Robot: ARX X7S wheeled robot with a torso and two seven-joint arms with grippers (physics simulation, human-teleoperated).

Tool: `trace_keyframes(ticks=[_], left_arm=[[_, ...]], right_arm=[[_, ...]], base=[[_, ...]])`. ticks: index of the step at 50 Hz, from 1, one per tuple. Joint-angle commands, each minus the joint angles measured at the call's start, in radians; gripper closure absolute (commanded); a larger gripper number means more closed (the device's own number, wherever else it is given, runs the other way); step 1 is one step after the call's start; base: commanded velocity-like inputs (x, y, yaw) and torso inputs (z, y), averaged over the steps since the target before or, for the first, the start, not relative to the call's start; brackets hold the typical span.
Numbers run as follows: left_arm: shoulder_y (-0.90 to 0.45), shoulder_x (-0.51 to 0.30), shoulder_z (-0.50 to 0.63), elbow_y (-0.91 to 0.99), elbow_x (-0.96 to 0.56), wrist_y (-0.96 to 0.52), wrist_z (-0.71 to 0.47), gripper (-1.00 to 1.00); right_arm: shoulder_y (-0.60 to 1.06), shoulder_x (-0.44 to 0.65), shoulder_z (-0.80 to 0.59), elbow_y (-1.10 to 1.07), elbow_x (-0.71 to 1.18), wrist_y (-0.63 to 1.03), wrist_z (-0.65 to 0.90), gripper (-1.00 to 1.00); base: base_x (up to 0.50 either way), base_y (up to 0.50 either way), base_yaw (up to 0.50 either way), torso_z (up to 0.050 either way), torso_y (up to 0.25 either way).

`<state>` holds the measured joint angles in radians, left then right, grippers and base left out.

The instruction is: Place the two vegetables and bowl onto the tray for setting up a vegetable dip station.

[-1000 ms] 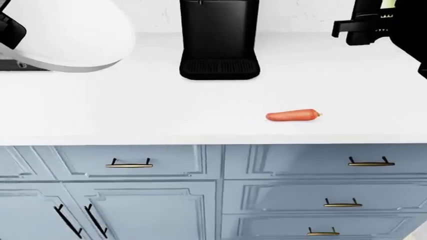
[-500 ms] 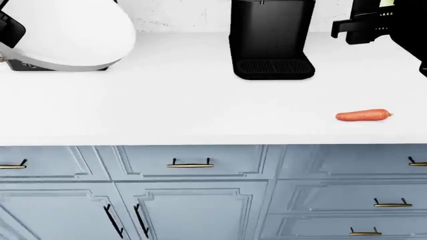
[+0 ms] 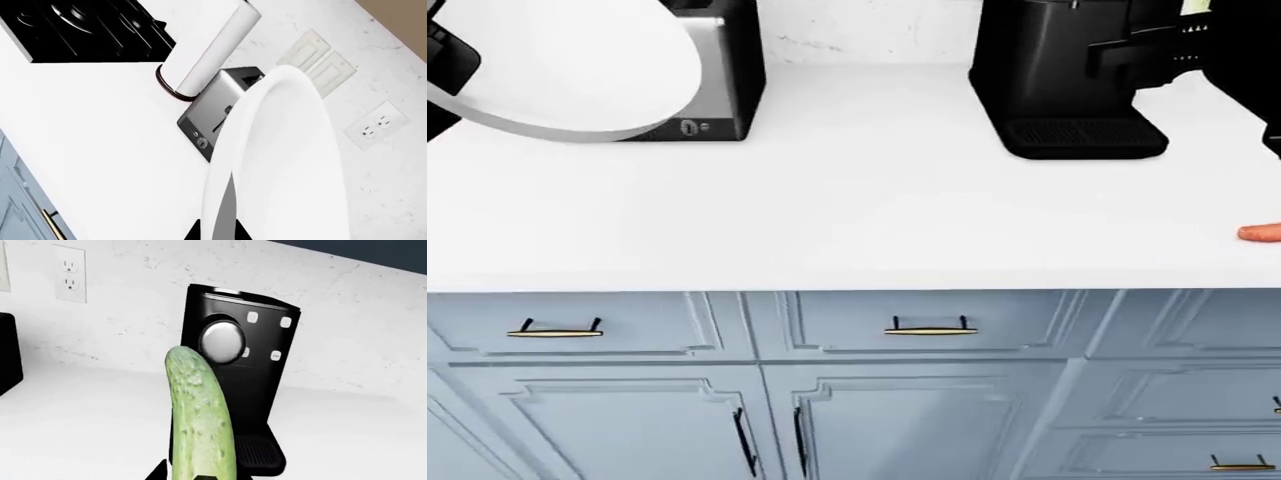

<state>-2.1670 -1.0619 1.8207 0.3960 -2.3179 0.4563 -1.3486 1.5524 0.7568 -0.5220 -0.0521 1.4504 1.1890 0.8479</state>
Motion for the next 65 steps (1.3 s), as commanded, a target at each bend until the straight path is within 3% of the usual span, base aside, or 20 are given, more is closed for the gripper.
trace_keyframes(ticks=[1,65], left_arm=[[-0.003,0.001,-0.022,-0.004,0.011,-0.002,0.002,1.0],[0.038,0.0,-0.077,-0.004,0.026,-0.025,-0.002,1.0]], right_arm=[[0.005,0.0,-0.005,-0.002,-0.011,0.002,-0.013,1.0],[0.013,-0.002,-0.027,-0.007,-0.002,-0.001,-0.012,1.0]], base=[[0.0,0.5,0.0,0.0,0.0],[0.0,0.5,0.0,0.0,0.0]])
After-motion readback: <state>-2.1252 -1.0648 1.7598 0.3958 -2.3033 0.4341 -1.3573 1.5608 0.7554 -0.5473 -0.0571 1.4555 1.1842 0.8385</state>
